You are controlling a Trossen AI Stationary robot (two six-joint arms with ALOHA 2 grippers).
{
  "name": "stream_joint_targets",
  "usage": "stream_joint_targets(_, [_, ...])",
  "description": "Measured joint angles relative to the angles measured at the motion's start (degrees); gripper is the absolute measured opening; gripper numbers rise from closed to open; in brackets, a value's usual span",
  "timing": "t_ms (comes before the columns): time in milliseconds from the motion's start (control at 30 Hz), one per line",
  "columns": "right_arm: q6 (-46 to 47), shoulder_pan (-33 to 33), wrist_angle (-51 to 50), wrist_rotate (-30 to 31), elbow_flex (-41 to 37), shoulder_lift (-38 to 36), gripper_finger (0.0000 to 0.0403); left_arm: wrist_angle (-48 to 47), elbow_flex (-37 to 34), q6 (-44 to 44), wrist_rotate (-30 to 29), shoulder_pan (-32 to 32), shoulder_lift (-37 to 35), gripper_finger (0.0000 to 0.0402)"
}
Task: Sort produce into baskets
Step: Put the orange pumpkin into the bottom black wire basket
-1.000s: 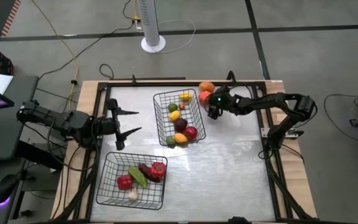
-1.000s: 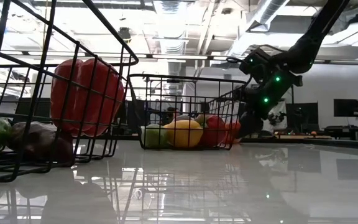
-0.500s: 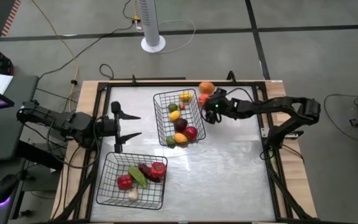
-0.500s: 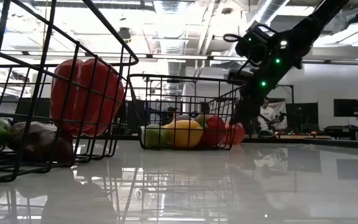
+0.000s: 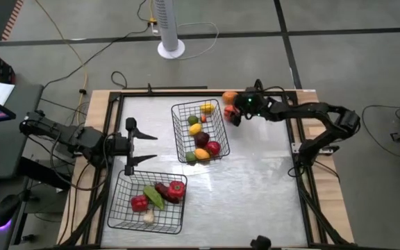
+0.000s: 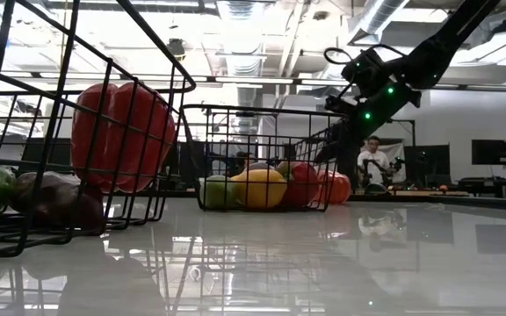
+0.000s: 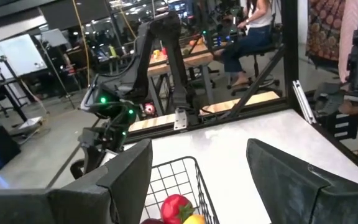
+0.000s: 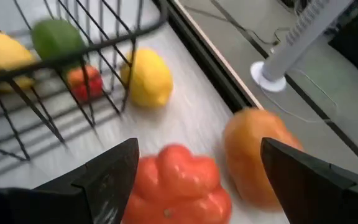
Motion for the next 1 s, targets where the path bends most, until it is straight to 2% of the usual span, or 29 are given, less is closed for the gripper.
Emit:
stream_joint_targets(200, [0.07,-0.30,3.34,-1.55,0.05,4.62,0.0366,0.00,0.00,0.62,-0.02,0.02,0.01,0.0249])
stream_joint_targets(333, [1.31,-0.30,0.63,-1.41,1.06,7.72,0.0366,-0.29,0.00,0.61,-0.02,0.02,0.02,0.0249])
stream_joint_targets(600, [4.31,-0.12,-8.51,1.95,1.70,6.98,0.0364,-1.10,0.02,2.69,0.02,0.02,0.02,0.0249])
stream_joint_targets(867, [4.50,1.30,-8.91,3.60,1.60,7.00,0.0317,0.37,0.02,4.12,-0.60,0.02,0.02,0.0249])
stream_joint_targets(1000, [4.49,2.21,-9.08,5.39,1.55,7.02,0.0314,0.49,0.00,5.06,-0.59,0.02,0.00,0.0249])
